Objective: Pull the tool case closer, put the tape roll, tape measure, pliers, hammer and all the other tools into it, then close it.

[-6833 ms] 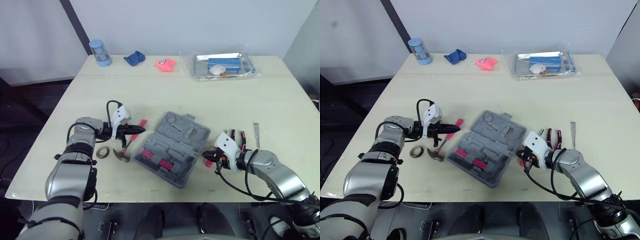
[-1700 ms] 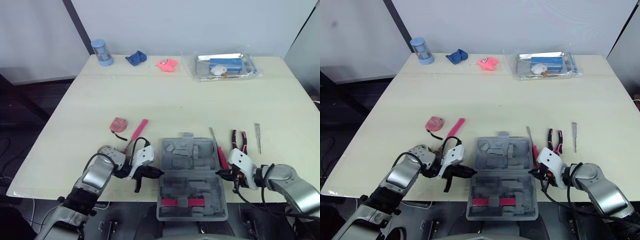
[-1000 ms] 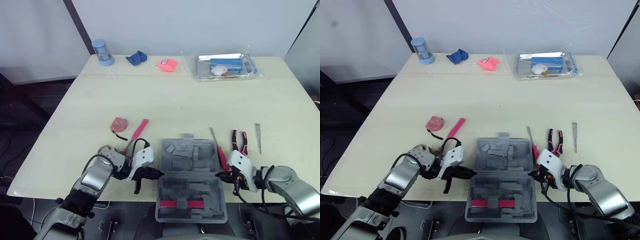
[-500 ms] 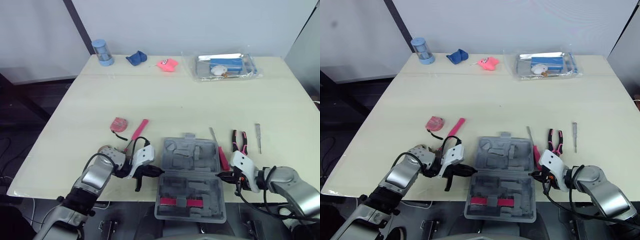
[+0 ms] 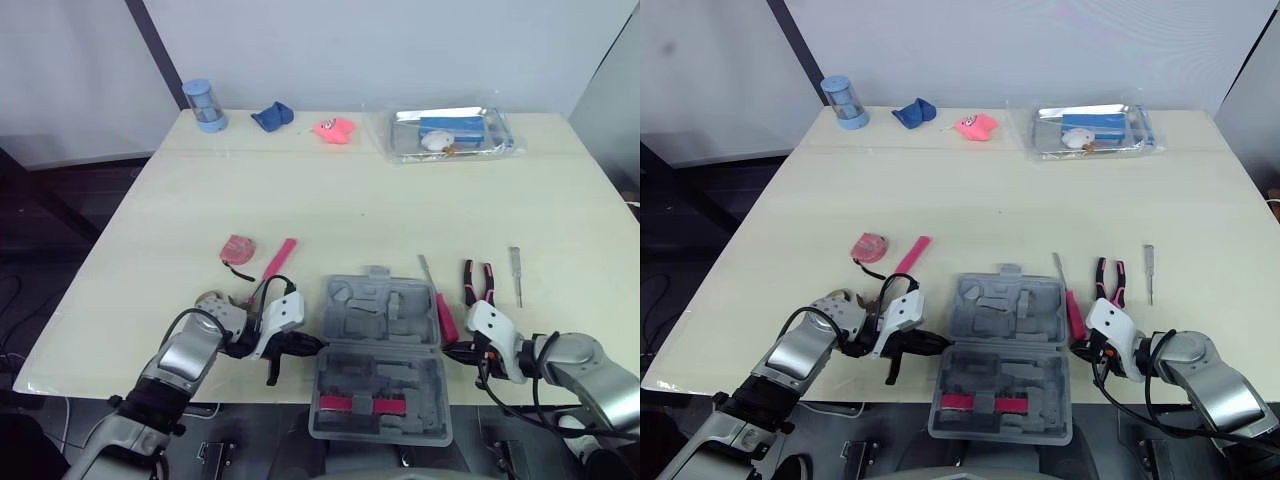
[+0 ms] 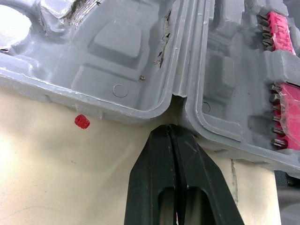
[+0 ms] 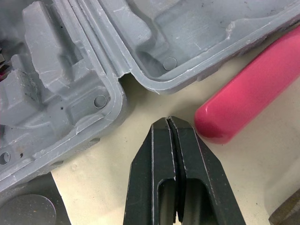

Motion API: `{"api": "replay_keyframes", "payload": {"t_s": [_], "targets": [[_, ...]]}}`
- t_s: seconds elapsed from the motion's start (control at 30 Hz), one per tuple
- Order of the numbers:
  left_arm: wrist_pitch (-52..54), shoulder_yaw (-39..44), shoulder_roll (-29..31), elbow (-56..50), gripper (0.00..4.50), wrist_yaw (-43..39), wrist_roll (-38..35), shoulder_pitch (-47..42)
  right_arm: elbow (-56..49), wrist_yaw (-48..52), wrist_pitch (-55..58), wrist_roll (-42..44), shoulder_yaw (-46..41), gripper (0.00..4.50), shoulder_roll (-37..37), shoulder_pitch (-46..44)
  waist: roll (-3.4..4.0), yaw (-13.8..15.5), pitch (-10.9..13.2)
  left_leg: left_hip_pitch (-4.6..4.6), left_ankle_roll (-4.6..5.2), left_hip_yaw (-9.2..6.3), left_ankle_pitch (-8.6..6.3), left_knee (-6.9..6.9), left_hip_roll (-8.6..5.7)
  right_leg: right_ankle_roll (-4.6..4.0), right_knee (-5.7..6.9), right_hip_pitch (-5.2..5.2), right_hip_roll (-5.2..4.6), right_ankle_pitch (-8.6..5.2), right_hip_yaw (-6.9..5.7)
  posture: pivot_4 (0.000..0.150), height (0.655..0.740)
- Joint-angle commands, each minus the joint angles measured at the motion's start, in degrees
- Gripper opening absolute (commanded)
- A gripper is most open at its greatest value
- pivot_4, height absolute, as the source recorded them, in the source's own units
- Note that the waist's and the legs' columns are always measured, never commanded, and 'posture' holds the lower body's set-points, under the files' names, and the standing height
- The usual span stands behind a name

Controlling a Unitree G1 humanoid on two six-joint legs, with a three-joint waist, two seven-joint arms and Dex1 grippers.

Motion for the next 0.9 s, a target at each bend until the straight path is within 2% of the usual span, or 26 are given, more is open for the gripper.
{"api": "replay_keyframes", "payload": {"t_s": [0.03, 0.2, 0.37, 0.53, 0.67, 0.9], "targets": [[-0.39, 0.06, 0.72, -1.63, 0.07, 0.03, -0.42, 0.89, -0.71, 0.49, -1.11, 0.74, -2.58, 0.00, -1.02, 0.29, 0.00, 0.01, 0.00, 0.00, 0.00, 0.00, 0.00, 0.00, 0.00, 0.00, 0.00, 0.00, 0.00, 0.00, 0.00, 0.150, 0.7400], [-0.85, 0.47, 1.04, -1.44, 0.07, 0.54, -0.64, 0.96, -0.29, 0.21, -2.17, 1.18, -4.73, 0.00, -0.92, 1.23, 0.00, 0.02, 0.00, 0.00, 0.00, 0.00, 0.00, 0.00, 0.00, 0.00, 0.00, 0.00, 0.00, 0.00, 0.00, 0.150, 0.7400], [-2.65, 5.72, 2.54, -2.73, 0.07, 1.65, -3.75, 2.40, -0.53, 0.58, -7.53, 5.22, -11.72, 0.00, 1.49, 4.97, 0.00, 0.00, 0.00, 0.00, 0.00, 0.00, 0.00, 0.00, 0.00, 0.00, -0.01, 0.00, 0.00, 0.00, 0.01, 0.150, 0.7400], [-1.93, 17.05, 3.73, -9.77, 0.07, 1.23, -14.16, 8.70, 0.63, 3.99, -18.20, 10.65, -21.93, 0.00, 4.78, 11.95, 0.01, 0.09, 0.01, -0.02, 0.00, 0.04, -0.01, -0.01, 0.03, 0.00, -0.06, 0.02, -0.03, 0.00, 0.01, 0.150, 0.7400], [-0.10, 26.48, 4.74, -13.46, 0.07, 1.83, -21.13, 15.25, 4.47, 4.57, -22.31, 12.36, -28.14, 0.00, 5.91, 15.23, 0.01, 0.04, 0.01, 0.05, 0.00, 0.10, -0.01, -0.02, 0.05, 0.00, -0.05, 0.08, -0.05, 0.00, 0.04, 0.150, 0.7400], [-2.24, 44.28, 4.00, -6.87, 0.07, 6.72, -25.20, 26.24, 17.76, 5.13, -31.52, 12.70, -37.91, 0.00, 6.97, 17.61, 0.02, 0.03, 0.01, 0.75, 0.02, 0.35, -0.03, -0.28, 0.08, -0.02, -0.16, 0.61, -0.03, -0.03, 0.25, 0.150, 0.7400]]}}
